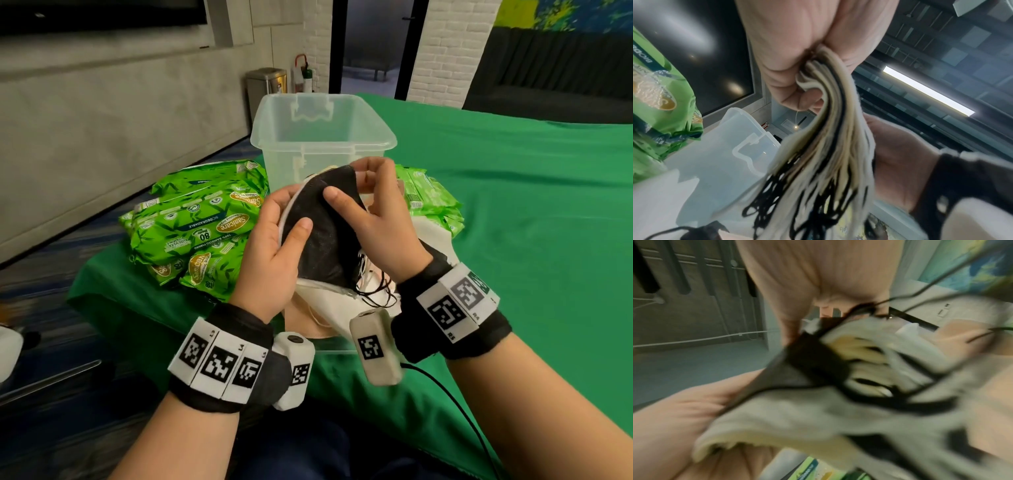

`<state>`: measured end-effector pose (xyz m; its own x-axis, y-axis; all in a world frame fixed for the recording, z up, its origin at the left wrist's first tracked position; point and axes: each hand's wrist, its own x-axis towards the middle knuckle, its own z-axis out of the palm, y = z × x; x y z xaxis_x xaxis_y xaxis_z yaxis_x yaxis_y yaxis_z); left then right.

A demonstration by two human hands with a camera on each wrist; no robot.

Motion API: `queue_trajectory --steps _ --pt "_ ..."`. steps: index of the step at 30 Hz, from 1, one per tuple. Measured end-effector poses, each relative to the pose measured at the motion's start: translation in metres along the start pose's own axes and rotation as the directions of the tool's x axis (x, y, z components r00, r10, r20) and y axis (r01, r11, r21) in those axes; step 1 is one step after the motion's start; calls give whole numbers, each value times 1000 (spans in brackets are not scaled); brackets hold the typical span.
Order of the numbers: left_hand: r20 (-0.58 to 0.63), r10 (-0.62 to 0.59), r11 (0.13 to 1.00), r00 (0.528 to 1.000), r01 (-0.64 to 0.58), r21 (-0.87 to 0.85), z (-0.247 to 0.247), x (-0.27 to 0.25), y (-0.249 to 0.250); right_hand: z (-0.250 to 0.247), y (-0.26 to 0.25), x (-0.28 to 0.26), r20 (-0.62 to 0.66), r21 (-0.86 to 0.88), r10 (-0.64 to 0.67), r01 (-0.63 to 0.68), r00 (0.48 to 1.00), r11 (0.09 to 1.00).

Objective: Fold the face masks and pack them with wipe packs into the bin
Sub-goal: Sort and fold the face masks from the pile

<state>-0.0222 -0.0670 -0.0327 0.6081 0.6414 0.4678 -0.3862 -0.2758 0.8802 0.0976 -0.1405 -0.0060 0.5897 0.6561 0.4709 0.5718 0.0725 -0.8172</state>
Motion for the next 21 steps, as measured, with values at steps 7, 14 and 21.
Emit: queue_trajectory --steps 7,14,21 --pt "30 84 991 996 -86 103 -1 6 2 0 6 -2 329 297 35 -138 944 945" --pt "26 113 987 993 -115 109 -5 14 3 -12 8 1 444 334 47 -214 895 918" --pt "21 70 994 997 -71 80 -6 29 2 -11 13 12 332 362 81 -206 940 909"
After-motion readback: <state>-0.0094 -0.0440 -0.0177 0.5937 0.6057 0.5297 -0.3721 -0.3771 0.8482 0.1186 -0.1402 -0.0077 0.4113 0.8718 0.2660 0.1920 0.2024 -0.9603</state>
